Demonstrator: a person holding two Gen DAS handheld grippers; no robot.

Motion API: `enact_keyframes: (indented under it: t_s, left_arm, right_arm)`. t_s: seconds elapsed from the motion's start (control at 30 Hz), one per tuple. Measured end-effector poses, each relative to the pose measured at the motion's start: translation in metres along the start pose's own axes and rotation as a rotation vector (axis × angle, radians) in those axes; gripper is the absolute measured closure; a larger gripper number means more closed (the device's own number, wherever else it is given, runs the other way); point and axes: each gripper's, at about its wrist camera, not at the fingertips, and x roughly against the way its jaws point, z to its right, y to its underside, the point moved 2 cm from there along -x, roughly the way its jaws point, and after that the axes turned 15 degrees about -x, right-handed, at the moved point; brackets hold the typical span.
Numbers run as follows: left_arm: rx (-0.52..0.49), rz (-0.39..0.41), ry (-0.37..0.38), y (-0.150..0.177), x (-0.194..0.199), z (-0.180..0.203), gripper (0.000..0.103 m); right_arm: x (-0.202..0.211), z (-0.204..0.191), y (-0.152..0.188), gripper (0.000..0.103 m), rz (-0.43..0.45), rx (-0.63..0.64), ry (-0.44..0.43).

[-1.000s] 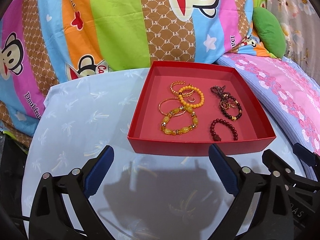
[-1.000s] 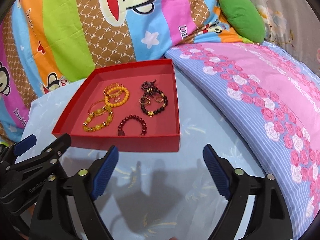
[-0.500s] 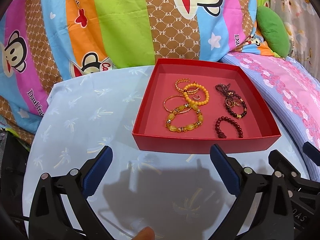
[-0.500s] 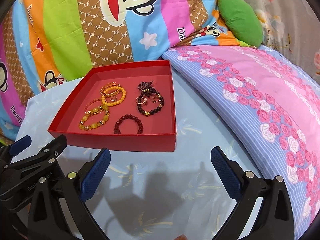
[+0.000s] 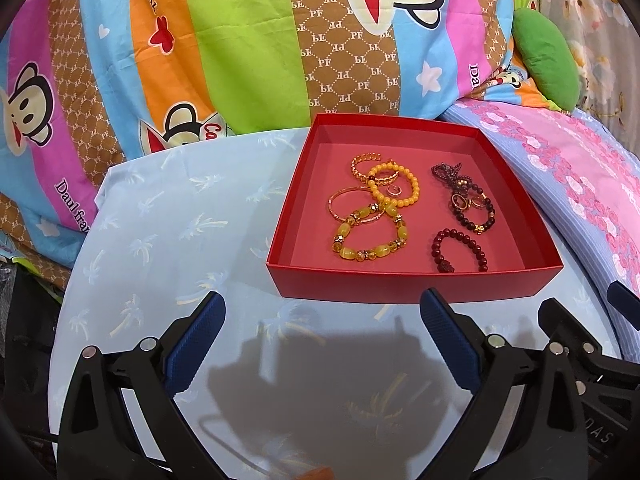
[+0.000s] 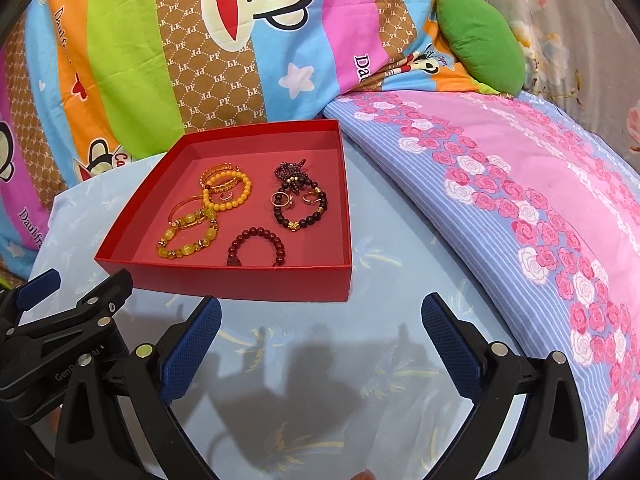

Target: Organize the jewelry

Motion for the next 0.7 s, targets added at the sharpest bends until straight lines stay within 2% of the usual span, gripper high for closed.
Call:
enact_keyframes:
  t_s: [0.7]
  left_arm:
    - [-0.008, -0.002, -0.010, -0.0006, -0.0002, 0.0008, 0.009]
  right_arm:
    - [-0.0003, 0.0037, 0.0018, 0.006, -0.005, -0.010, 0.007]
